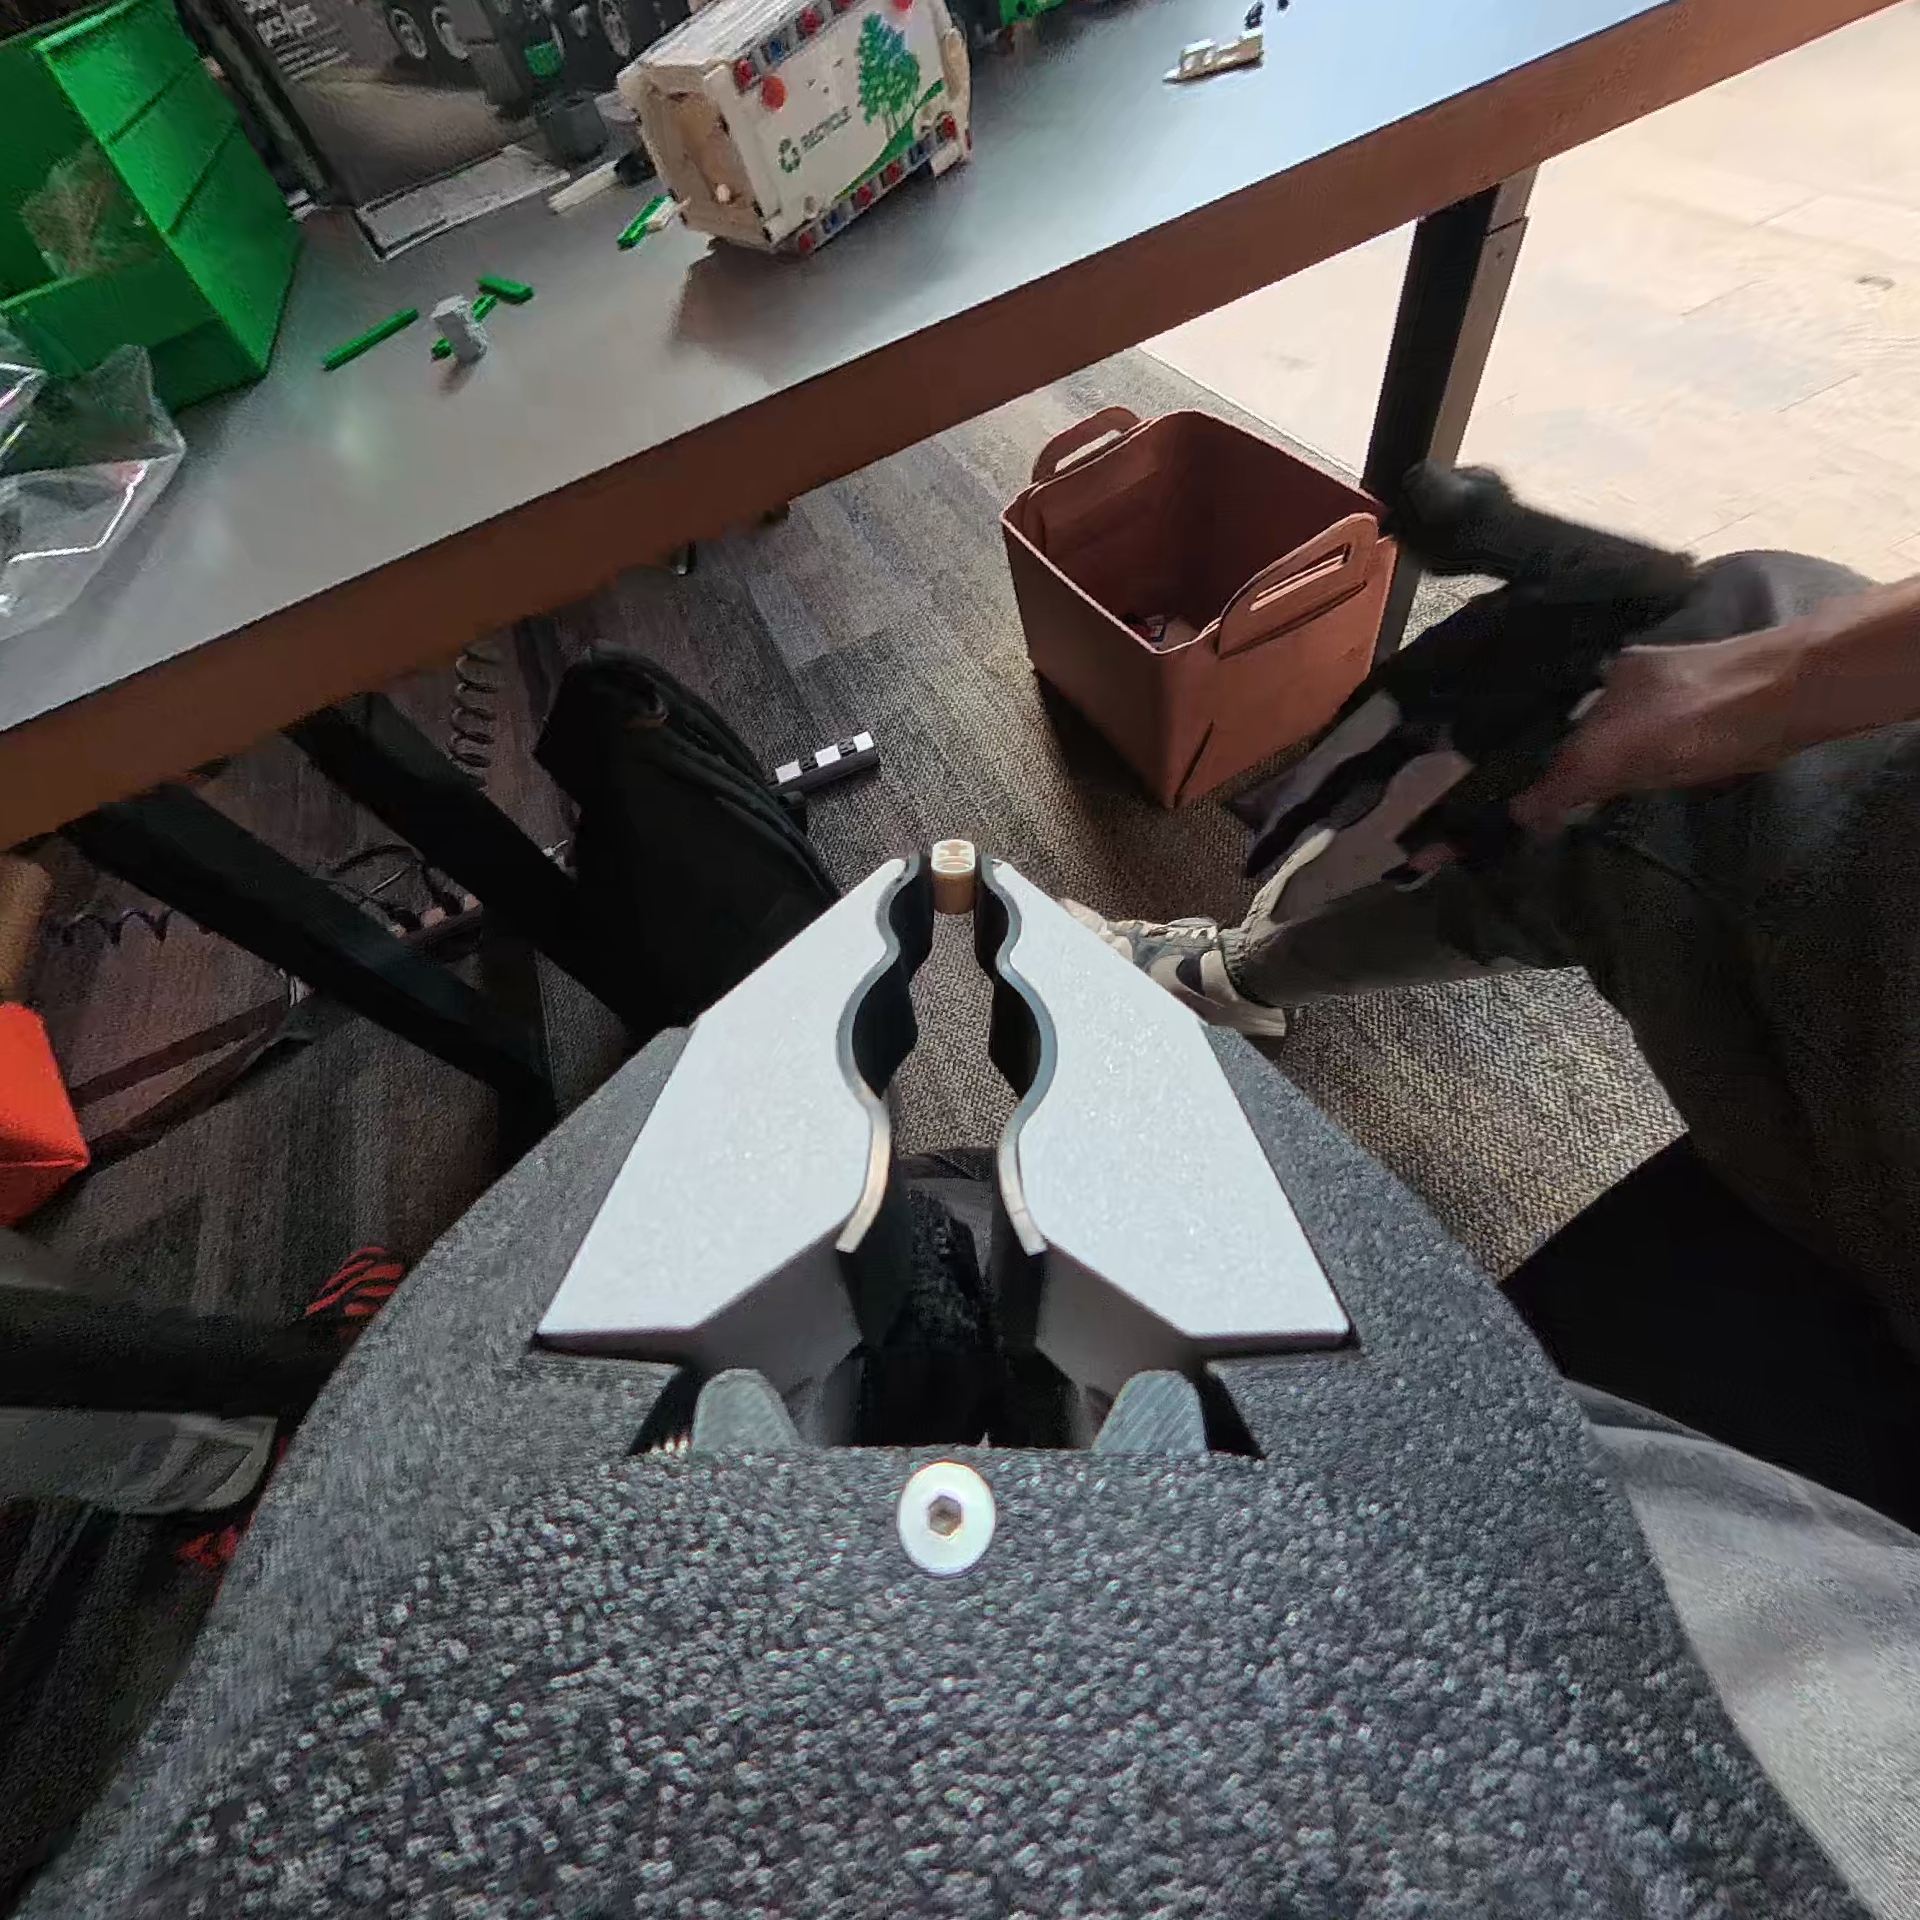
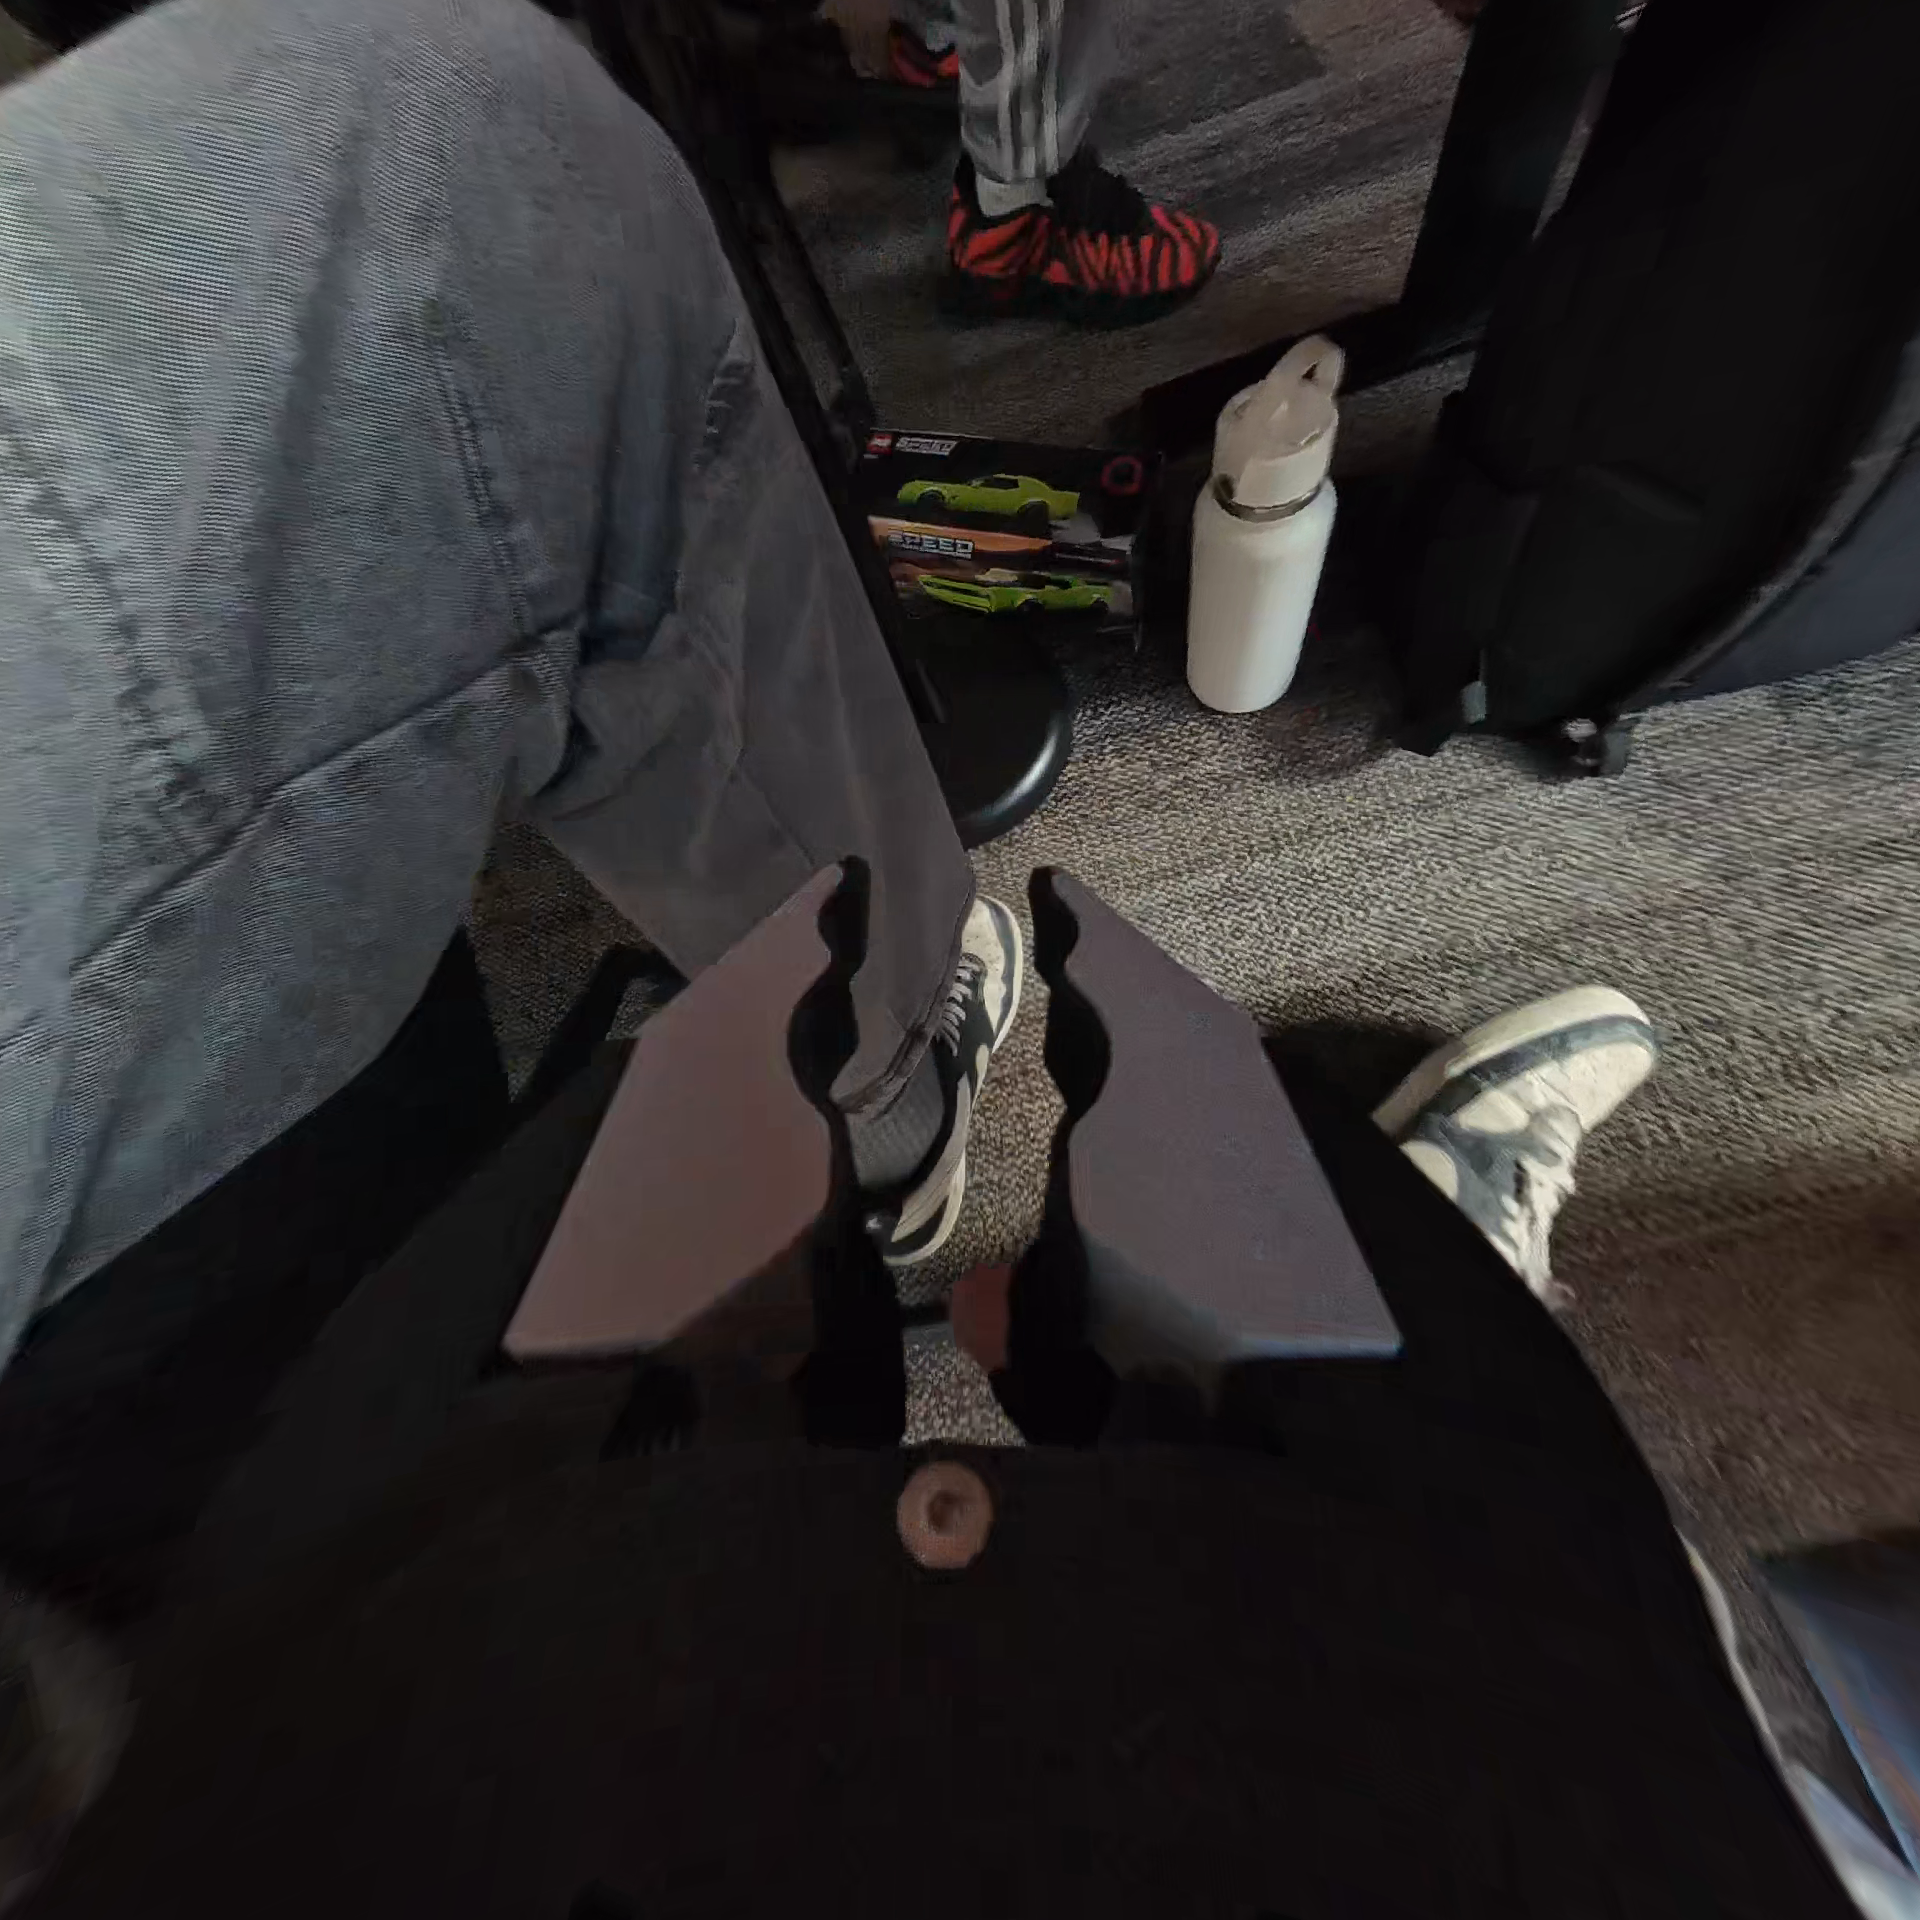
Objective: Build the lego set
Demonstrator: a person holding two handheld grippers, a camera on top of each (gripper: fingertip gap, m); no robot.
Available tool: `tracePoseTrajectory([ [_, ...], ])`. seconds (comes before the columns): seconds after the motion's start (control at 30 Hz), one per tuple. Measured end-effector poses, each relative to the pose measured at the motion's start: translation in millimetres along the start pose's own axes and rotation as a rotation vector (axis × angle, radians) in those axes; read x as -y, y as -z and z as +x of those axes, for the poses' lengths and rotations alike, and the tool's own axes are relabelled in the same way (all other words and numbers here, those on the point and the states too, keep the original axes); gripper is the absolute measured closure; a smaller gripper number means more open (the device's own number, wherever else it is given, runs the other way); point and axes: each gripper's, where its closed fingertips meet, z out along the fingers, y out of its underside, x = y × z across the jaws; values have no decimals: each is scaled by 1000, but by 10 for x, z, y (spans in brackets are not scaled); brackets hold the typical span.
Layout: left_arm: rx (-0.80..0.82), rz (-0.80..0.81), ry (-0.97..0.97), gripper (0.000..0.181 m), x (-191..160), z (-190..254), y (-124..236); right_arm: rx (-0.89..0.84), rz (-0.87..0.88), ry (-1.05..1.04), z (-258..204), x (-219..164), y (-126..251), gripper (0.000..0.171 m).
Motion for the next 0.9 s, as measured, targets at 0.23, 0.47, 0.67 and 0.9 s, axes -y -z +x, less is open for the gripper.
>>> tracePoseTrajectory([
  [0.23,91,-72,21,175,-333,-302,195,110,53,-40,1130,83,-2400,146],
  [0.47,137,-228,36,175,-936,-506,274,38,20,35,2468,50,-4261,145],
  [0.67,121,-334,95,176,-1399,-498,290,-30,-106,114,3021,-418,-5274,144],
  [0.9,63,-358,132,175,-1593,-248,391,-20,-38,271,3034,-617,-5736,146],
])
